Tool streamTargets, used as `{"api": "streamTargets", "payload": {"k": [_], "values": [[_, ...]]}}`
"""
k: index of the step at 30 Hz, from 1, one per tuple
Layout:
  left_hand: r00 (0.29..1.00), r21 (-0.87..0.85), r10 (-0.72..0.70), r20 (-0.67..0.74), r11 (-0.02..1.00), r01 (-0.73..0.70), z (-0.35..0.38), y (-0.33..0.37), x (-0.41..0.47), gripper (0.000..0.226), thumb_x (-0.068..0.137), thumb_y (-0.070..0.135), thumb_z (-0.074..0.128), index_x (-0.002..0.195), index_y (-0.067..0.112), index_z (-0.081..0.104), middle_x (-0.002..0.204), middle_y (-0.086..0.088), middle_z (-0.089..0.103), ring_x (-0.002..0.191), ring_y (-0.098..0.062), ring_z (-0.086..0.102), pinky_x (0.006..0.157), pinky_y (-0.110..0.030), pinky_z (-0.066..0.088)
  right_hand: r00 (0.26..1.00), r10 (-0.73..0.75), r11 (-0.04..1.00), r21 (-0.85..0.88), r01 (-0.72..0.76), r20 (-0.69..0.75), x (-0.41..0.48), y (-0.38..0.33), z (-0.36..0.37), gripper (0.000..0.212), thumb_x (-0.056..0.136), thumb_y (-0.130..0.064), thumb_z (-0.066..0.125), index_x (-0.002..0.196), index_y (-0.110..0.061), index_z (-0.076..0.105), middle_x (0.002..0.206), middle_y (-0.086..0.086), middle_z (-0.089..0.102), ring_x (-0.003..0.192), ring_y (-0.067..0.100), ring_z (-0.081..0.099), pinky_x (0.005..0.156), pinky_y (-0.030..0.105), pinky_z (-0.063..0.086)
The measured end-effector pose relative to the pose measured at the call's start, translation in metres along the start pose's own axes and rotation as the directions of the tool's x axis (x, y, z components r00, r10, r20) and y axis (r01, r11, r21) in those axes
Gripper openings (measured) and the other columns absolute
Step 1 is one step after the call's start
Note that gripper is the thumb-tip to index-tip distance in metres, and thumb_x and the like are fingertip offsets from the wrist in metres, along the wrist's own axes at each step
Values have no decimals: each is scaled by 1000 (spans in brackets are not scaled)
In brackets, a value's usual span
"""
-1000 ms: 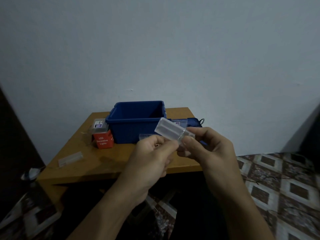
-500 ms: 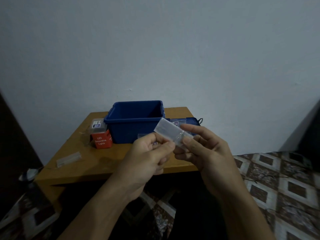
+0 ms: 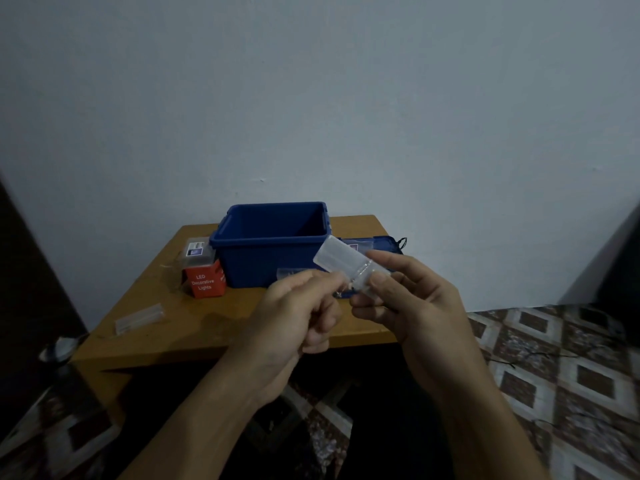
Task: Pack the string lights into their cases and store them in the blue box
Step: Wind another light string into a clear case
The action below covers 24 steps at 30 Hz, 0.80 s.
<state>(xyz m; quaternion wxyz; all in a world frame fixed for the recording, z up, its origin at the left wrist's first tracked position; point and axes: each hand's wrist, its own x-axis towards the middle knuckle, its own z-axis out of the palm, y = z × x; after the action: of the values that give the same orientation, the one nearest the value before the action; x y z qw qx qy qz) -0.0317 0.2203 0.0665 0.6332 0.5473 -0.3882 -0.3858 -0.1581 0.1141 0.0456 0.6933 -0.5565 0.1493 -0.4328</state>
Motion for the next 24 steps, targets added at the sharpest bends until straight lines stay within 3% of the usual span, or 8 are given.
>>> {"api": "streamTargets", "payload": {"k": [7,12,19,24], "values": [[999,53,19,-38,998,-17,1,-3,0,21,99,26,56,95,7,62,55,1,33,44,-8,24,41,-21,21,1000,-5,1000,-31,5,-12,0,2,2,28,86,-15,69,113,-13,73,96,22,70,77,31,72,70,33,59],[999,3,19,-38,1000,-19,2,-1,-1,22,97,30,58,88,10,64,53,1,29,42,-9,22,40,-22,18,999,-29,999,-42,28,-21,1,5,2,22,92,-10,66,113,-15,73,93,20,71,76,32,72,71,35,59],[993,143,100,-62,986,-91,1,-6,2,20,98,27,60,98,9,67,52,4,34,41,-7,27,40,-21,24,996,-69,997,-49,67,-50,0,5,5,21,94,-7,65,111,-15,75,91,22,70,74,31,73,69,32,59],[995,148,99,-2,984,-98,-1,-6,1,18,100,23,56,107,8,63,52,6,36,43,-7,27,42,-22,22,995,-81,996,-38,78,-61,0,4,6,22,95,-5,64,111,-15,76,90,21,70,74,31,71,70,33,59]]}}
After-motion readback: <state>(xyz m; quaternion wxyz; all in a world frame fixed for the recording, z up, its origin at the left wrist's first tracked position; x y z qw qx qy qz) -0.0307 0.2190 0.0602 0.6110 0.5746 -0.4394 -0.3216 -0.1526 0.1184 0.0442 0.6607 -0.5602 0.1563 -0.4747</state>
